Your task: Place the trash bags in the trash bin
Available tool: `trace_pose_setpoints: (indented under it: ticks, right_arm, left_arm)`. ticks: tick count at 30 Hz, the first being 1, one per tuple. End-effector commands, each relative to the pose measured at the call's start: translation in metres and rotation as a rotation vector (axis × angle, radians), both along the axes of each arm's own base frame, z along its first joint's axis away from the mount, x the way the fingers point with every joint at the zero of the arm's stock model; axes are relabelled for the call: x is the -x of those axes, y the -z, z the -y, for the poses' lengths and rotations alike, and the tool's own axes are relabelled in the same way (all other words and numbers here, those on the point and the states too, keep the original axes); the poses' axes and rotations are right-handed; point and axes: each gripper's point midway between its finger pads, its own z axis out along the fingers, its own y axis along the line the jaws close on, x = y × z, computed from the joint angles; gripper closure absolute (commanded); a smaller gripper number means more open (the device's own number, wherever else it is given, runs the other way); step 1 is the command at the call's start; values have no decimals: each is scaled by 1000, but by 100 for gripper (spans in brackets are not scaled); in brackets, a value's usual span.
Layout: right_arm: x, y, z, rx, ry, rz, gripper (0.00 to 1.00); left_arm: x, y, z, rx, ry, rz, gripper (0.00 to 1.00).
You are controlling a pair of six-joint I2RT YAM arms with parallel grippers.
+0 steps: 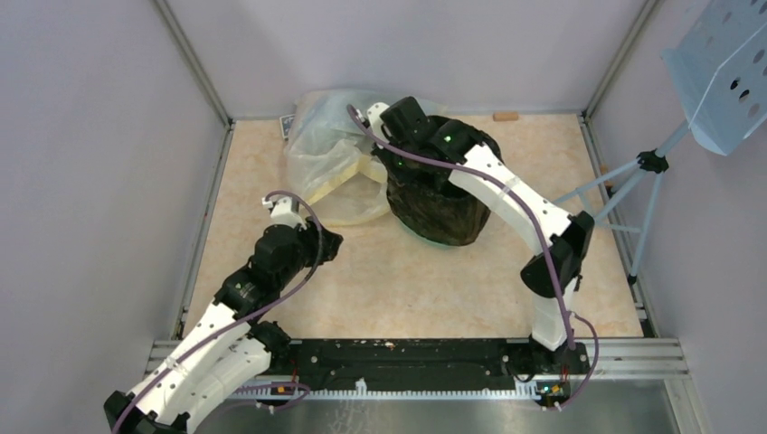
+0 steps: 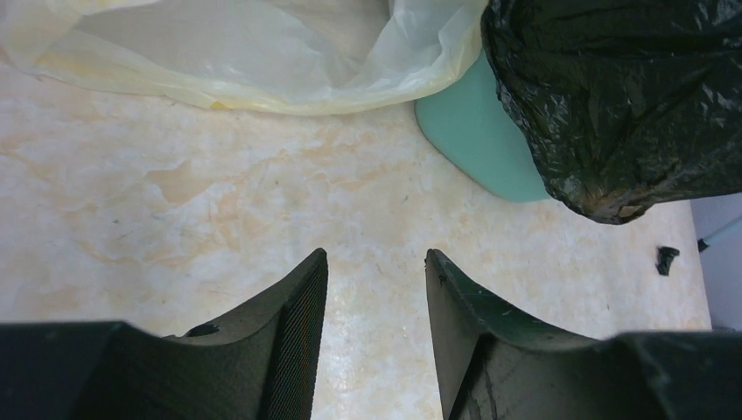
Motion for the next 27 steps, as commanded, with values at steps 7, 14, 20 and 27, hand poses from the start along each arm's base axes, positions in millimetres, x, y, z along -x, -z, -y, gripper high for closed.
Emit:
trace_pose_setpoints:
  ticks: [7, 14, 20, 27]
  right_arm:
    - [-36, -50, -50, -165, -31, 97, 55]
    - [-28, -90, -27, -196, 20, 163, 27]
    - [-11, -121, 15, -241, 116, 262, 26]
    - [25, -132, 84, -429, 265, 438, 24]
  left_arm:
    - [-8, 4, -19, -52, -92, 32, 46]
    - [-9, 4, -15, -56, -70, 43, 44]
    - [-9, -12, -6, -44, -8, 90, 39]
    - [-7, -28, -2, -42, 38, 156, 24]
